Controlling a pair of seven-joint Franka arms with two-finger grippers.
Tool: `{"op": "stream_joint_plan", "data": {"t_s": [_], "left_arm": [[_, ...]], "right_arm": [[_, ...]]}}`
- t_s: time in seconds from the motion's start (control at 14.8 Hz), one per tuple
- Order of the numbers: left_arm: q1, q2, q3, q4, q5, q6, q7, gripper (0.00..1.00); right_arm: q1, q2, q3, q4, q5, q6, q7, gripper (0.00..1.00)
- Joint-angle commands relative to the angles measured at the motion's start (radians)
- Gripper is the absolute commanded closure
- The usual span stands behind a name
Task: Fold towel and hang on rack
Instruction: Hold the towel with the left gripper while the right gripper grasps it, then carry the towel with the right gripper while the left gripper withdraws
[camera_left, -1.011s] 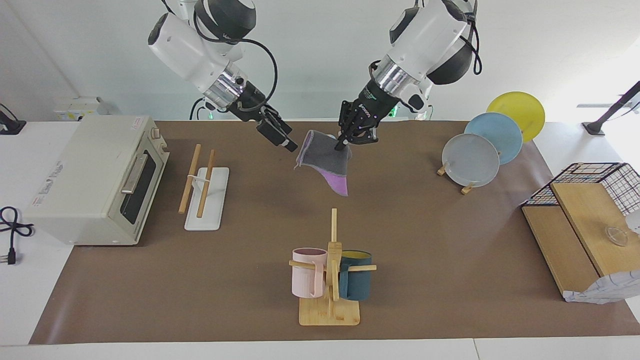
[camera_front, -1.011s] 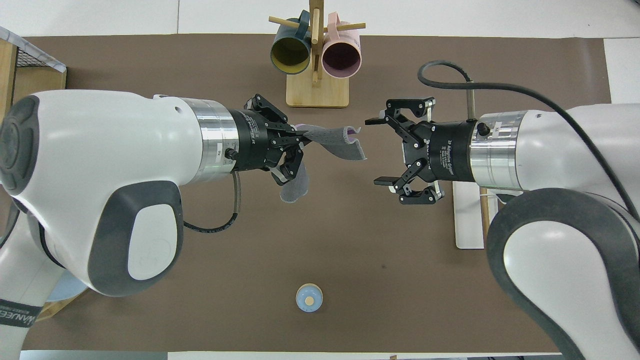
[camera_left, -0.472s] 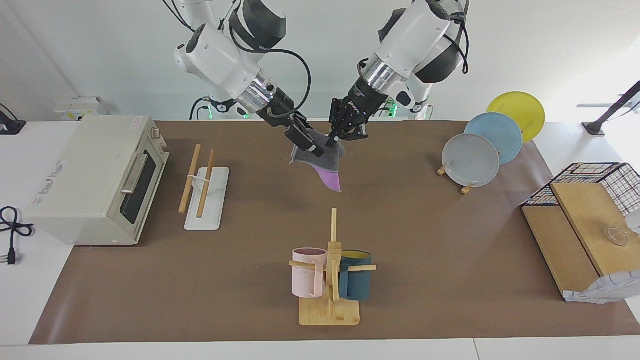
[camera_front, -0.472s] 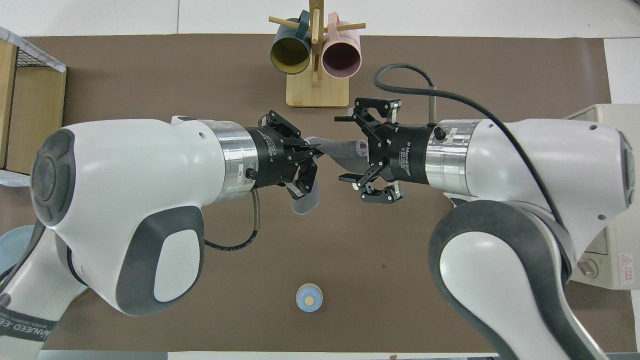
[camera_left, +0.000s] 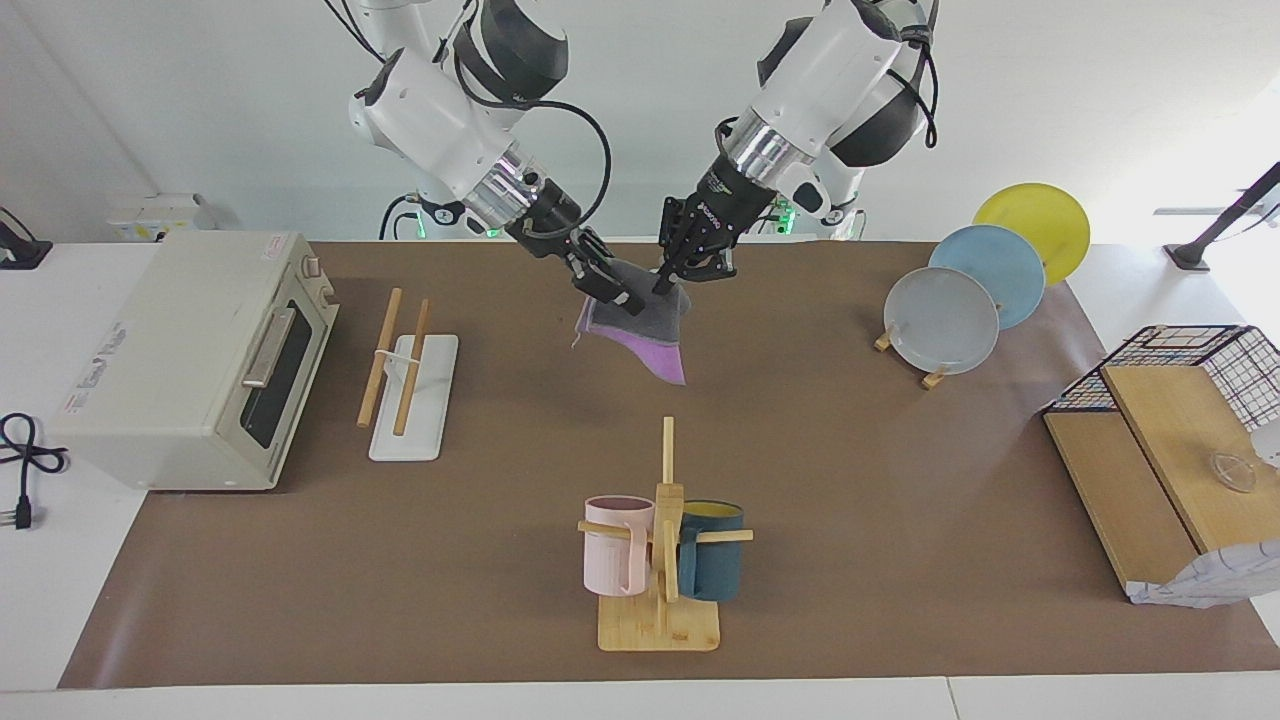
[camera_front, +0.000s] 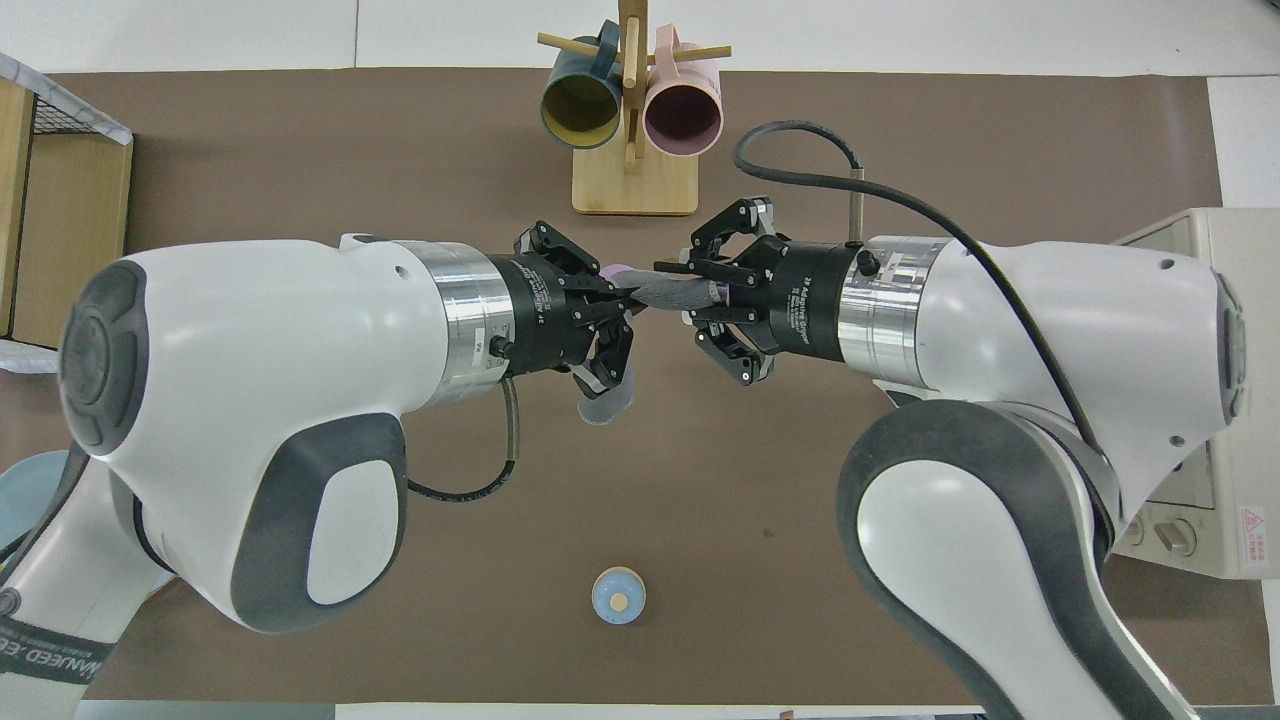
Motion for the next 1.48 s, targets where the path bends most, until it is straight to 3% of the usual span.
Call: {"op": "stream_joint_plan", "data": {"t_s": [0.0,0.2,0.34,0.4,0.47,0.74,0.94,1.15,1.42], "left_arm": [[-0.013,-0.033,0.012,-0.036,-0.019,0.018,-0.011,1.00],[-0.013,-0.033,0.011,-0.038,-0.019,0.018,-0.011,1.00],[-0.013,-0.033,0.011,-0.038,-0.019,0.016,-0.018,1.00],[-0.013,-0.035,0.011,-0.039,-0.018,0.012,-0.020,0.72],[-0.013,-0.038,0.011,-0.039,-0.016,0.007,-0.005,0.01],[-0.021,-0.049,0.012,-0.061,-0.011,-0.001,0.047,0.00],[-0.003,-0.076,0.015,-0.113,-0.011,-0.001,0.147,0.00],[0.059,-0.098,0.017,-0.166,-0.011,-0.014,0.340,0.00],[0.212,-0.116,0.018,-0.185,-0.010,-0.148,0.761,0.00]], "right_arm": [[-0.015,-0.002,0.007,-0.010,0.022,0.004,-0.021,1.00],[-0.018,-0.004,0.006,-0.010,0.019,-0.015,-0.074,1.00],[-0.044,-0.008,0.004,-0.010,-0.001,-0.121,-0.294,1.00],[-0.061,-0.014,0.002,-0.010,-0.025,-0.171,-0.391,1.00],[-0.084,-0.014,0.002,-0.010,-0.072,-0.216,-0.459,1.00],[-0.107,-0.021,0.002,-0.010,-0.218,-0.305,-0.690,1.00],[-0.127,-0.028,0.002,-0.012,-0.410,-0.371,-0.862,1.00],[-0.199,-0.063,0.002,-0.087,-0.447,-0.394,-1.034,1.00],[-0.301,-0.106,0.002,-0.206,-0.472,-0.382,-1.204,1.00]]}}
